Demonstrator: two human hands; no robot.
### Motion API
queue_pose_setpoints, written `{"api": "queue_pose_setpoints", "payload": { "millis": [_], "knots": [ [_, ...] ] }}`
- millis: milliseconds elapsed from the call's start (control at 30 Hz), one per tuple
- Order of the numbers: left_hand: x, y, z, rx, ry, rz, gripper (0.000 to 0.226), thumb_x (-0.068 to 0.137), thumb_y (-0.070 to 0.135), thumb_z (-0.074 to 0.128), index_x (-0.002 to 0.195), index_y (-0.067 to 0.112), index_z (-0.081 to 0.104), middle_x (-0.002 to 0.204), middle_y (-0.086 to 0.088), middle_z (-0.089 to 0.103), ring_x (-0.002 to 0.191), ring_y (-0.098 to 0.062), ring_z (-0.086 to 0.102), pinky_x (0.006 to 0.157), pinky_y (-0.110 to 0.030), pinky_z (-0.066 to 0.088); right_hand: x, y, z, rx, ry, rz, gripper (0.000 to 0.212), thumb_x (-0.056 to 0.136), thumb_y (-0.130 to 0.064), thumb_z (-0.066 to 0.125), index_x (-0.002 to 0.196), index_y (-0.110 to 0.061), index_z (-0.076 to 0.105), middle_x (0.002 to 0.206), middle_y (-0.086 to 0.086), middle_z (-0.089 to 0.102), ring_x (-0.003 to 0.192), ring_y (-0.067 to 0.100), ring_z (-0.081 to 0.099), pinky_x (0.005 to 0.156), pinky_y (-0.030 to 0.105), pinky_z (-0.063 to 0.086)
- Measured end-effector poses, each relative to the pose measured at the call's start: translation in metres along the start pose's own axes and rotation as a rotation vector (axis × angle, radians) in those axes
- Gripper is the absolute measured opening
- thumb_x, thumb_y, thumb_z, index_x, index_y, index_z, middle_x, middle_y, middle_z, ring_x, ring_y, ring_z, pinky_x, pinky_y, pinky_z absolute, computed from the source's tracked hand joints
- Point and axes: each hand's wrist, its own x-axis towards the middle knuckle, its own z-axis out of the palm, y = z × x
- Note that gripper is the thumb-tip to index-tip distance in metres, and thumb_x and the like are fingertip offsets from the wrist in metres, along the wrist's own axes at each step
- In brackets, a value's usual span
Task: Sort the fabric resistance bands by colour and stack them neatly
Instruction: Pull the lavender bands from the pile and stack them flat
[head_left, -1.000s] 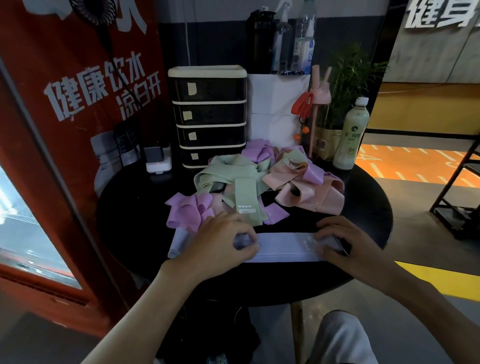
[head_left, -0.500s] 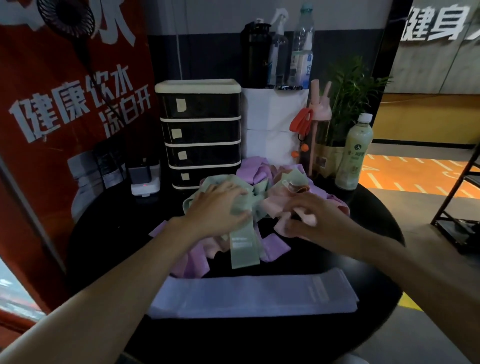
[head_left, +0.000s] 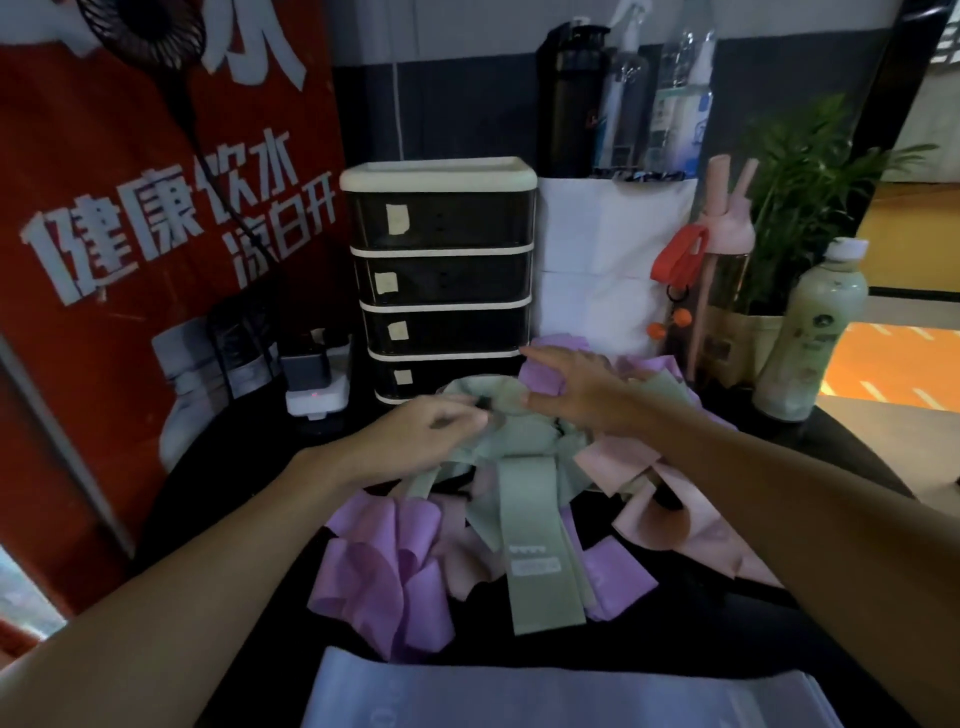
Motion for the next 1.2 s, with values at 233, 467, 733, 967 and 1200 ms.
{"api": "queue_pose_setpoints", "payload": {
  "millis": [233,467,733,967,1200],
  "knots": [
    [-0.007,-0.001,-0.007,-0.016,0.017,-0.037,0.03,0.104,0.033,0.046,0.124,0.026,0.068,0.123,0.019,0.052,0.123,0.004,0.043,0.089,0.006,0.024,-0.009,0.009,0.018,0.15,0.041,-0.023,0.033,0.085,-0.037,0.07,0.118,-0.034,0.067,0.094,0.0,0.07,0.108,0.026,0.052,0.1,0.037,0.037],
    [0.009,0.026,0.003,0.225,0.025,0.018,0.067,0.083,0.071,0.038,0.145,0.046,0.04,0.155,0.014,0.034,0.145,-0.012,0.026,0.118,-0.051,0.024,-0.047,0.011,-0.006,0.084,0.162,-0.136,0.017,0.081,-0.027,0.071,0.074,-0.039,0.061,0.068,-0.008,0.058,0.069,0.014,0.052,0.066,0.028,0.037],
    [0.005,0.038,0.024,0.465,-0.091,-0.029,0.065,0.094,0.066,0.038,0.15,0.057,0.006,0.162,0.004,0.024,0.15,-0.025,0.016,0.112,-0.056,0.018,-0.082,0.04,-0.019,-0.043,0.175,0.015,0.036,0.083,-0.059,0.052,0.106,-0.031,0.051,0.082,-0.016,0.051,0.079,0.009,0.048,0.075,0.031,0.037],
    [-0.001,0.036,0.015,0.716,-0.026,-0.11,0.056,0.093,0.07,0.029,0.144,0.047,0.039,0.149,-0.002,0.031,0.135,-0.025,0.028,0.111,-0.055,0.022,-0.086,0.038,-0.023,-0.228,0.027,0.152,0.059,0.085,-0.072,0.031,0.135,-0.045,0.046,0.144,-0.007,0.031,0.133,0.024,0.028,0.109,0.046,0.027],
    [0.006,0.055,0.024,0.642,-0.003,-0.044,0.071,0.09,0.072,0.038,0.139,0.02,0.035,0.151,-0.002,0.039,0.137,-0.023,0.037,0.107,-0.049,0.032,-0.075,0.035,-0.009,0.004,0.058,0.304,0.096,0.068,-0.082,0.051,0.146,-0.041,0.015,0.161,0.003,0.012,0.145,0.037,0.018,0.111,0.059,0.026]
  ]
}}
